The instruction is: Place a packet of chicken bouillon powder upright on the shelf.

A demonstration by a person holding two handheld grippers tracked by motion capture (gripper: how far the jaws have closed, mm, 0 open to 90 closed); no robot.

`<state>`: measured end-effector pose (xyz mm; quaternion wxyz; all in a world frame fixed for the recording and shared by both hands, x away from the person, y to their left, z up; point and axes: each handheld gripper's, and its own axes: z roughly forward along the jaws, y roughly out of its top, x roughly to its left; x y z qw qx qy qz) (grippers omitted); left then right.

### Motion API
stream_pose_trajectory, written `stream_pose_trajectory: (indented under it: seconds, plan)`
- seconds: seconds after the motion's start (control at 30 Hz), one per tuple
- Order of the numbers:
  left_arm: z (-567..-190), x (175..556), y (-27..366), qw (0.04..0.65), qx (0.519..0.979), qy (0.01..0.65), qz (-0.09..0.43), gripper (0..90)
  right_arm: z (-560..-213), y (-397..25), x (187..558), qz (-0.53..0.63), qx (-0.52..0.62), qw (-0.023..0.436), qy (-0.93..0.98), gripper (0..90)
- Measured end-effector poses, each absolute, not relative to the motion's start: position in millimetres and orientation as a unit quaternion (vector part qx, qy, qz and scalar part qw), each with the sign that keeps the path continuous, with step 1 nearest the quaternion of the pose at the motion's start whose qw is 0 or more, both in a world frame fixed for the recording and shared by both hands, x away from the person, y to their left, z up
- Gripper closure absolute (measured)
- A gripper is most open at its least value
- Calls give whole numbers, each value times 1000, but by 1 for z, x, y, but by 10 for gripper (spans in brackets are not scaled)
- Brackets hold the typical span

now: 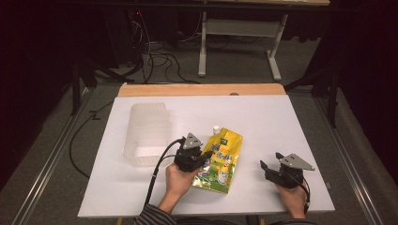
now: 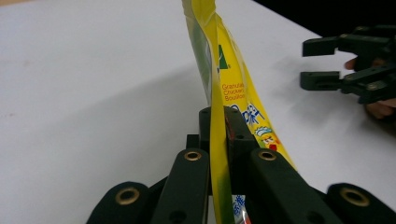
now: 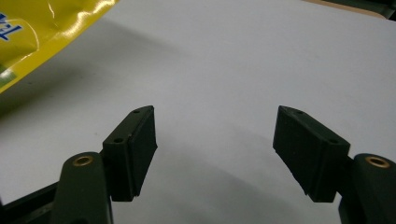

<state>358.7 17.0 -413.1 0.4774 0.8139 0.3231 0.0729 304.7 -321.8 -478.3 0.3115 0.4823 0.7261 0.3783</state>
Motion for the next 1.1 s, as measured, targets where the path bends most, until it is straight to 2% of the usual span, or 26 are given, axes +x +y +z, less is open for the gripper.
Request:
stream_pose_trajectory:
  seconds: [0.27, 0.6, 1.1]
  plan:
    - [-397, 354, 25, 507, 803, 308, 55, 890, -478, -322, 305, 378, 482, 310, 727, 306]
    - [-380, 346, 34, 520, 800, 290, 78, 890, -478, -322, 304, 382, 483, 312, 724, 308]
    - [-366, 348, 52, 538, 785, 293, 91, 890, -478, -321, 305, 378, 481, 313, 726, 306]
